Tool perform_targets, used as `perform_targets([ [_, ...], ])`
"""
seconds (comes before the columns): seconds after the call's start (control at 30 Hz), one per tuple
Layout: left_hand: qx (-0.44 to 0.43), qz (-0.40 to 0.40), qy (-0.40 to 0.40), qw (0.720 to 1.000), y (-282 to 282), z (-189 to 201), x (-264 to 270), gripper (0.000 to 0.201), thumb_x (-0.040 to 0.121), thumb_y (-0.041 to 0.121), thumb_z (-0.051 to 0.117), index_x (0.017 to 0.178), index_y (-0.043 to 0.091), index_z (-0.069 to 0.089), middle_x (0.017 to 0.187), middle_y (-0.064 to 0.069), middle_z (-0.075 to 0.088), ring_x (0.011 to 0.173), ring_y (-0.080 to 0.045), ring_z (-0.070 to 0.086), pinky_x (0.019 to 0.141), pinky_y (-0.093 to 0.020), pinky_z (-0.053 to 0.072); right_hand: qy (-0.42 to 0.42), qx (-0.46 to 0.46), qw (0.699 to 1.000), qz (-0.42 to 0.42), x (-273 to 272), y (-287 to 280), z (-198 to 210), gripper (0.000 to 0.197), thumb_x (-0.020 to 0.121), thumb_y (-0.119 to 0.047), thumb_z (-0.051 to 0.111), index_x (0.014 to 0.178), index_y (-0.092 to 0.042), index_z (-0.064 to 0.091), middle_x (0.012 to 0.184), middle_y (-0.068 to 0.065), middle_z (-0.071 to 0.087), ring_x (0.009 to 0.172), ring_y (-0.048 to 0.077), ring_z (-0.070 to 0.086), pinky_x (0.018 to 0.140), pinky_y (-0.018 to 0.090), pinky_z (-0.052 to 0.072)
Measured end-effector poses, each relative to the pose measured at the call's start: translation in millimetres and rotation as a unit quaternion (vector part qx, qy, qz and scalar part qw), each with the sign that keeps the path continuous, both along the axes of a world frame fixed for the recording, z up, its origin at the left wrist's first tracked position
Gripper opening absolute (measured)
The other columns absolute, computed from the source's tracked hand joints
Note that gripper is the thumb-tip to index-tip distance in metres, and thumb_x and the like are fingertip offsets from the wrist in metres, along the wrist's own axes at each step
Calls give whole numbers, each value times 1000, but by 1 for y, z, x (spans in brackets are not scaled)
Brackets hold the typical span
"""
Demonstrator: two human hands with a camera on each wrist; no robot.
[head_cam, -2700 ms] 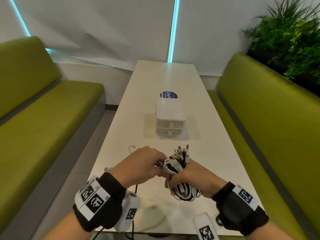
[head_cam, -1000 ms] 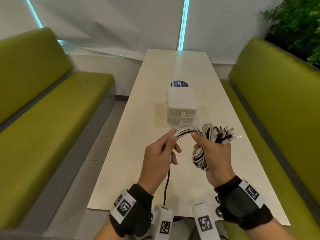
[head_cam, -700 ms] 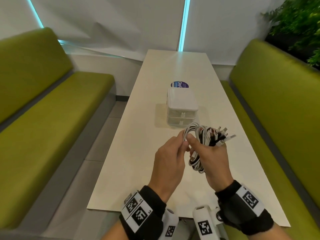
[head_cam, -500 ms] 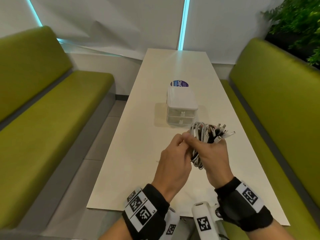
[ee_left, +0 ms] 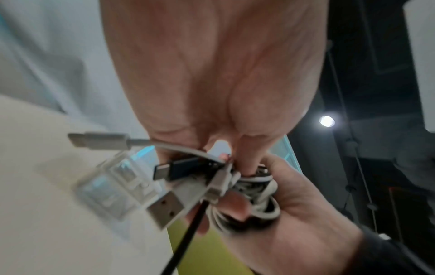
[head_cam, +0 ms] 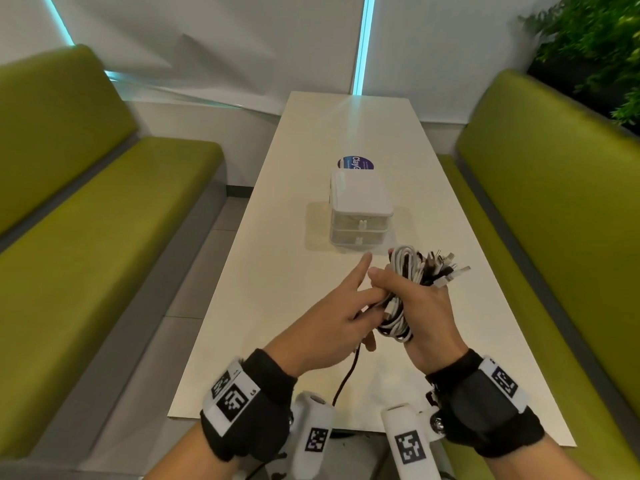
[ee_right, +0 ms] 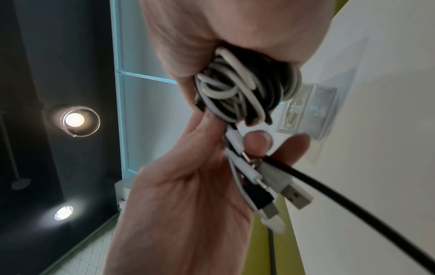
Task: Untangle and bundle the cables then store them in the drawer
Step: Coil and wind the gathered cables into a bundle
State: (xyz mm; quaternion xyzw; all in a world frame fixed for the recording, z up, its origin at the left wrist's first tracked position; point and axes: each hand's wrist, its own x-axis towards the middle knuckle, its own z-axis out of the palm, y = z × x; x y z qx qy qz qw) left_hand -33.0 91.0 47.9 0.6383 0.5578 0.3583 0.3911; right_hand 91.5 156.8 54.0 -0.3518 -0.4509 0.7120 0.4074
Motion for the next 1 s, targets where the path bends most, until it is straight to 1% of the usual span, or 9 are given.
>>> perform_targets([
  [0.1,21,38,-137,990,-11,-6,4,42,100,15,47,140,30,45,159,20,9,71,-17,67,77,-51,54,12,24,1000,10,-5,-4,7,21,80,-7,71,66,-22,67,62,12,57,51,32,53,46,37,45],
  [0.2,22,83,-261,961,-18,-14,2,76,95,17,56,150,42,10,148,21,37,77,-19,69,77,-45,56,12,33,999,6,-11,-4,11,27,80,-3,70,61,-23,69,62,12,59,55,29,54,51,36,42],
  [0.27,-6,109,-360,927,-19,-20,-5,93,89,22,61,146,50,-6,147,16,40,80,-27,69,76,-38,56,17,23,1000,2,-13,-1,11,35,80,2,67,59,-25,72,62,13,60,58,28,58,55,37,45],
  [0.37,-63,38,-271,960,-23,-16,-5,52,96,40,44,146,35,30,125,4,63,72,-28,67,72,-42,56,49,11,998,23,-11,1,14,35,79,6,64,82,-28,75,73,16,62,68,28,66,67,43,56],
  [0.43,-100,6,-215,971,-24,-14,1,47,97,51,31,112,17,60,87,-4,69,57,-18,56,59,-32,51,65,8,997,48,-9,3,16,45,76,3,66,113,-23,66,79,16,63,66,28,66,67,43,57],
  [0.5,-121,-4,-233,965,-24,-13,6,52,94,58,28,82,15,56,62,-2,48,49,-11,35,50,-23,32,83,-7,993,82,-5,5,16,56,73,-2,71,124,-22,57,78,13,62,58,24,61,57,37,53],
  [0.6,-95,-13,-219,971,-21,-17,10,52,90,60,30,71,26,63,57,4,34,52,-10,25,50,-22,22,128,-41,982,134,0,7,16,56,75,-11,69,128,-20,54,70,9,53,50,19,54,51,30,48],
  [0.83,-95,-59,-188,976,-27,-37,-11,49,75,73,53,78,24,58,61,7,41,53,-10,31,49,-18,28,93,-27,977,188,7,9,18,51,69,-4,70,118,-13,59,59,8,39,41,19,44,49,30,41],
  [1.0,-105,-37,-75,991,-33,-30,-50,27,90,45,59,85,23,73,53,14,46,51,-3,37,54,-17,32,-53,61,974,210,16,10,27,49,62,-5,76,108,-4,58,63,16,43,44,25,47,48,34,42],
])
